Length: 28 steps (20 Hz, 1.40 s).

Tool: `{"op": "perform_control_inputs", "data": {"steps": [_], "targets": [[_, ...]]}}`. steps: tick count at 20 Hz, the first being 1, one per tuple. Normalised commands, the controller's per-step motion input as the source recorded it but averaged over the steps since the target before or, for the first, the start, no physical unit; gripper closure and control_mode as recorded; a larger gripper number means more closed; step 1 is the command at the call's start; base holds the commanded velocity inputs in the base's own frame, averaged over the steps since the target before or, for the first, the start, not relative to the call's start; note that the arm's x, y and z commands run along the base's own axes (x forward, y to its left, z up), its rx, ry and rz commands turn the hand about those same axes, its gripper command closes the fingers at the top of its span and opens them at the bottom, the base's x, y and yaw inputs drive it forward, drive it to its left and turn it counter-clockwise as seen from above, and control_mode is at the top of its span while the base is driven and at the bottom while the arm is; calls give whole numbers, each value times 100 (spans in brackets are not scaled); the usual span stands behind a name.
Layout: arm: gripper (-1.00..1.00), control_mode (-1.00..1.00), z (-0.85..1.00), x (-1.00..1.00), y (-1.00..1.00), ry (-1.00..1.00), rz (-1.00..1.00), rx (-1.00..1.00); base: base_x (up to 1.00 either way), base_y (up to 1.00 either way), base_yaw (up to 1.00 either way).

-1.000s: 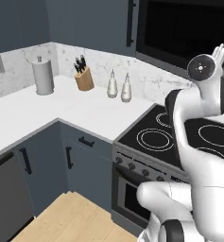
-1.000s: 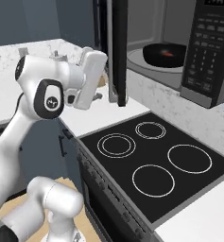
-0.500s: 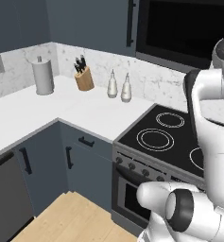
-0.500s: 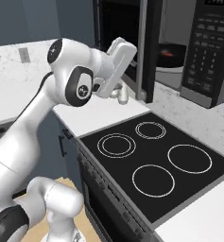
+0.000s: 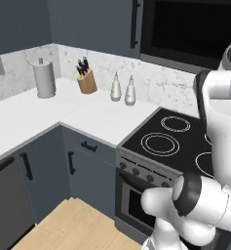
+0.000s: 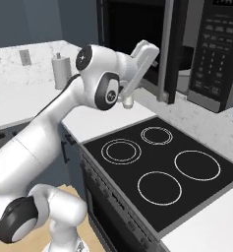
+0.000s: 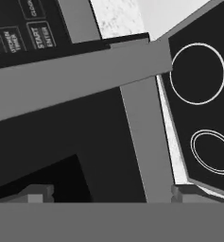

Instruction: Pick the bell pepper from the sink and place it in the bowl. Then pick the bowl and place it in the microwave. Then close the microwave door and press the start button.

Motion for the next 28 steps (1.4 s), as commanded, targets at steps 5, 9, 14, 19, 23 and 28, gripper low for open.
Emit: {"op": "perform_control_inputs", "data": {"steps": [5,9,14,19,23,28], "targets": [[-100,-100,0,48,-44,0,0,12,0,0,0],[-100,-100,0,37,-47,-1,0,12,0,0,0],[-100,-100,0,26,-49,-7,0,9,0,0,0],[-100,-100,-13,26,-29,-9,0,2,0,0,0],[-100,-100,-19,14,0,-7,0,0,0,0,0],[-100,-100,5,-15,15,0,0,0,0,0,0]]}}
